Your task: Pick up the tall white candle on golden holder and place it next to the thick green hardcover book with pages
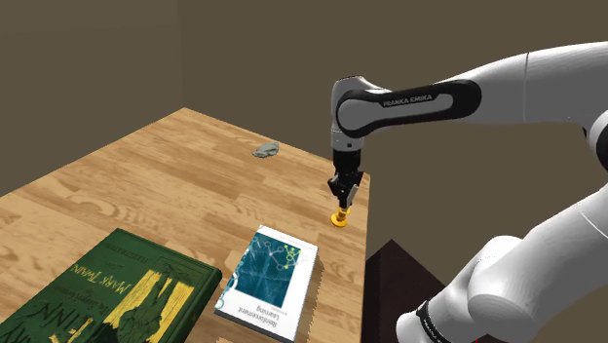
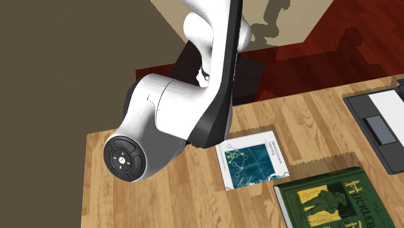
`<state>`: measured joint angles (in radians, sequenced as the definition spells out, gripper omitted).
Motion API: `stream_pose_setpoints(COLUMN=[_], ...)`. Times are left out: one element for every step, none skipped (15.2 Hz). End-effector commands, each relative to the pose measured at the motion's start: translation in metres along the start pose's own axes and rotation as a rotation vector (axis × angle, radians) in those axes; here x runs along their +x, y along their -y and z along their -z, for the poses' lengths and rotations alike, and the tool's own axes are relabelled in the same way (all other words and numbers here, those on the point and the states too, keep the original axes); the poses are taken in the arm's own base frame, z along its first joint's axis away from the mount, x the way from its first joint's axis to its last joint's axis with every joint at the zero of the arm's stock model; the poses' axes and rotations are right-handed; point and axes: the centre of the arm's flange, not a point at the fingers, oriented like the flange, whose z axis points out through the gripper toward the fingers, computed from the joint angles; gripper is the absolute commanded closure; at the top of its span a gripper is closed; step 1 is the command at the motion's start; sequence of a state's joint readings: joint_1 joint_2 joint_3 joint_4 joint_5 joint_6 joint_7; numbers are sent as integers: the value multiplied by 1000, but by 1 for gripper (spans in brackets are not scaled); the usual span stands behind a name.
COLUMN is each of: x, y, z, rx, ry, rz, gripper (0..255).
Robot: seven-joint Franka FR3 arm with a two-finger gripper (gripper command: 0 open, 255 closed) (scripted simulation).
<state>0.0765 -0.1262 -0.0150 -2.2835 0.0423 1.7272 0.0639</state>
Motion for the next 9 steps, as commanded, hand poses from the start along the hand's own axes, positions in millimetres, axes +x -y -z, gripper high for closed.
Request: stream_pose_setpoints(x=[-4, -6, -8, -10, -12, -15, -17, -19, -21], y=[0, 0, 1, 1, 1, 1, 1, 1, 1], z=[11, 15, 20, 25, 30, 35, 39, 44, 49], rx=[0, 0, 0, 0, 0, 0, 0, 0, 0], ry=[1, 1, 1, 1, 1, 1, 1, 1, 1], rz=[0, 0, 0, 0, 0, 0, 0, 0, 0], gripper=[255, 255, 255, 255, 255, 255, 255, 255, 255])
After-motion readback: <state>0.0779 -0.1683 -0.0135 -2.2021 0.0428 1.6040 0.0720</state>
